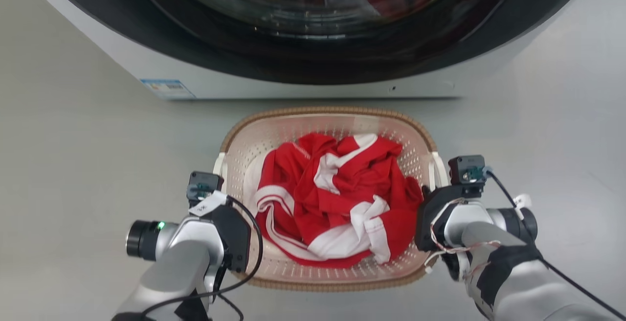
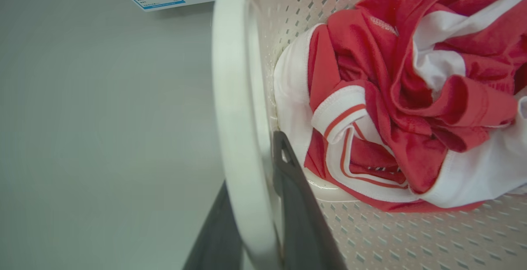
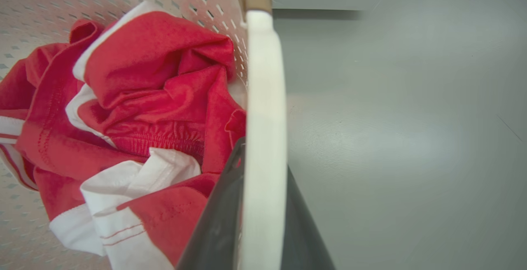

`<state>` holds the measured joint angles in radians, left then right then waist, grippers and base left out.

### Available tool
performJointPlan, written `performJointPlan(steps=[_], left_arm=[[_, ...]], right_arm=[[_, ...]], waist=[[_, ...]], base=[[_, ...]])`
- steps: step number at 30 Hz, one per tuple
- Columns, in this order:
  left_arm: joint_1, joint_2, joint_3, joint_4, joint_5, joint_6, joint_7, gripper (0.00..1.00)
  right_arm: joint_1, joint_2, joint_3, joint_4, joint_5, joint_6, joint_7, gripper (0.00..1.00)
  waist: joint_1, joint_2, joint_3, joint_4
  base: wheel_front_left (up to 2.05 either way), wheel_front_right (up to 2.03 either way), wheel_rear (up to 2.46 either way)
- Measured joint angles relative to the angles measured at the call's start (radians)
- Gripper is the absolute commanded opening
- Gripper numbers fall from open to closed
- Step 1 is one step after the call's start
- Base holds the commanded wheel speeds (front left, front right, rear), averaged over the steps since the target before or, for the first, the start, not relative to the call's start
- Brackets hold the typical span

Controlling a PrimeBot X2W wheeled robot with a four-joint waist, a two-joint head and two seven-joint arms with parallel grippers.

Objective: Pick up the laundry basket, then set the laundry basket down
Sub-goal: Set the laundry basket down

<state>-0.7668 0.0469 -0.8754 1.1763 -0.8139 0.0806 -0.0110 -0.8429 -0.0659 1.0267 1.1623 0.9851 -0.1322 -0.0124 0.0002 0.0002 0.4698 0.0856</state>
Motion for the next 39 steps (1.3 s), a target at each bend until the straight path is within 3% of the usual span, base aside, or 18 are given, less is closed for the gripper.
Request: performJointPlan(steps=[22, 39], left_arm=[[-0.173, -0.002, 0.001, -0.015, 0.017, 0.013, -0.046, 0.00], [-0.255, -0.006, 0.008, 0.004, 0.021, 0.013, -0.098, 0.00]], right_arm=[[-0.197, -0.006, -0.022, 0.062, -0.035, 0.000, -0.068, 0.00], [-0.264, -0.007, -0.024, 0.077, -0.044, 0.001, -0.127, 0.00]], waist=[[0.0000, 0.0000, 0.316, 0.017], [-0.0003, -0.0001, 0.386, 0.036]], base=[[0.00, 0.00, 0.00], [0.00, 0.00, 0.00]])
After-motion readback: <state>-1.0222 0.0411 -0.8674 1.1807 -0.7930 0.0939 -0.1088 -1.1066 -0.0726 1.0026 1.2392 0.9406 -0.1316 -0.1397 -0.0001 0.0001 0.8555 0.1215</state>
